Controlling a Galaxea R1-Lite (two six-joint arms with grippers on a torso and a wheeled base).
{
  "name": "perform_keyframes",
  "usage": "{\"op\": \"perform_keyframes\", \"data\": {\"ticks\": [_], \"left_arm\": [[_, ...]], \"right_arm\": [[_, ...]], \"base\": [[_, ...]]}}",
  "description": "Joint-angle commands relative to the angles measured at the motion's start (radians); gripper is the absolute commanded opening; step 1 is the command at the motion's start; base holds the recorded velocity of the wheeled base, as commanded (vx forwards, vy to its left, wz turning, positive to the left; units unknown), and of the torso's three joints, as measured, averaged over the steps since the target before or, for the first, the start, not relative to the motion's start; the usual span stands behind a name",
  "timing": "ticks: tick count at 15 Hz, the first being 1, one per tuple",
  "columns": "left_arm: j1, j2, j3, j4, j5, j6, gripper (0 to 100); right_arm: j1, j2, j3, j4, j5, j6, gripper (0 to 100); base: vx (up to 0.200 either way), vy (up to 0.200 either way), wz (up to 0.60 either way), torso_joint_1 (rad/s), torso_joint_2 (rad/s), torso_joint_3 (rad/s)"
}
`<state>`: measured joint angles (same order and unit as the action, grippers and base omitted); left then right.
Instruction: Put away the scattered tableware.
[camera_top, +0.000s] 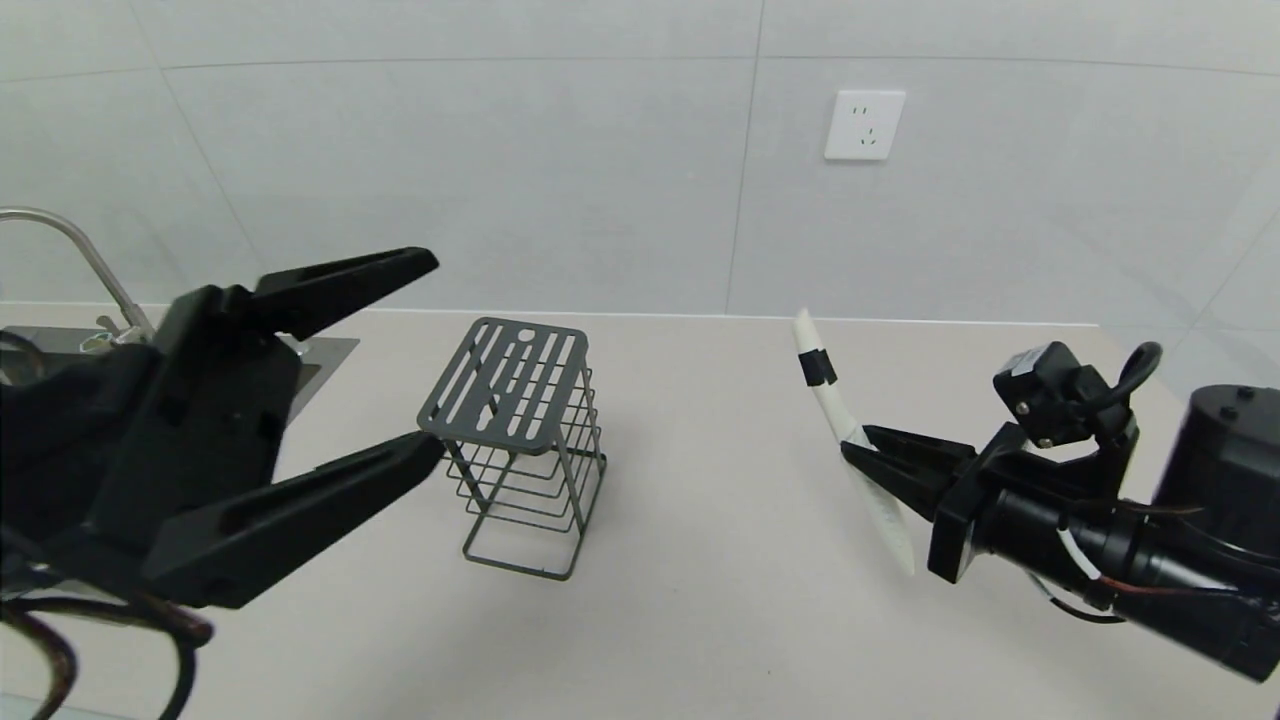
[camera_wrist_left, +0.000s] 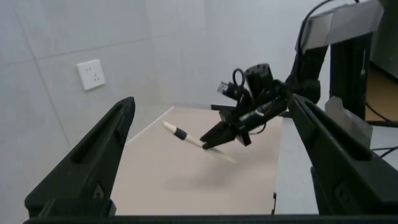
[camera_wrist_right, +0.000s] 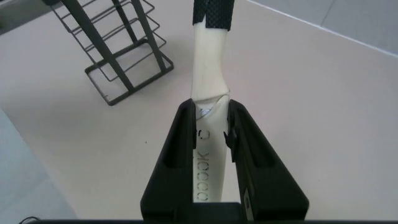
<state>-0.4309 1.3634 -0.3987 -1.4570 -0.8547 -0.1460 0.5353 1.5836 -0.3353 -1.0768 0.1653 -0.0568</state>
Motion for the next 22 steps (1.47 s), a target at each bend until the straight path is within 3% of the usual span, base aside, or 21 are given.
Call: {"op": "perform_keyframes", "data": {"ticks": [1, 5, 9, 10, 12, 15, 20, 22], "left_arm": [[-0.008, 0.227, -0.008, -0.114, -0.043, -0.001, 100], [-0.132, 0.356, -0.086, -0.114, -0.046, 0.009, 100], [-0.146, 0.431, -0.160, -0.114, -0.053, 0.023, 100], [-0.146, 0.480, -0.196, -0.114, -0.090, 0.045, 100], [-0.158, 0.560, -0.282, -0.114, -0.093, 0.055, 100], [-0.218, 0.645, -0.381, -0.114, -0.095, 0.054, 100], [-0.247, 0.723, -0.485, -0.114, -0.095, 0.049, 100], [-0.267, 0.744, -0.532, -0.114, -0.093, 0.028, 100]], "right_arm": [[-0.012, 0.001, 0.013, -0.022, 0.013, -0.001, 0], [-0.017, 0.027, 0.124, -0.241, 0.060, -0.005, 0], [-0.018, 0.032, 0.150, -0.305, 0.079, -0.006, 0], [-0.018, 0.032, 0.147, -0.325, 0.105, -0.006, 0], [-0.018, 0.038, 0.147, -0.339, 0.111, -0.006, 0], [-0.017, 0.039, 0.148, -0.370, 0.118, -0.006, 0], [-0.017, 0.036, 0.151, -0.402, 0.151, -0.021, 0], [-0.014, 0.035, 0.150, -0.405, 0.178, -0.026, 0]], "base": [[0.000, 0.000, 0.00, 0.000, 0.00, 0.000], [0.000, 0.000, 0.00, 0.000, 0.00, 0.000], [0.000, 0.000, 0.00, 0.000, 0.00, 0.000], [0.000, 0.000, 0.00, 0.000, 0.00, 0.000], [0.000, 0.000, 0.00, 0.000, 0.00, 0.000], [0.000, 0.000, 0.00, 0.000, 0.00, 0.000], [0.000, 0.000, 0.00, 0.000, 0.00, 0.000], [0.000, 0.000, 0.00, 0.000, 0.00, 0.000]]}}
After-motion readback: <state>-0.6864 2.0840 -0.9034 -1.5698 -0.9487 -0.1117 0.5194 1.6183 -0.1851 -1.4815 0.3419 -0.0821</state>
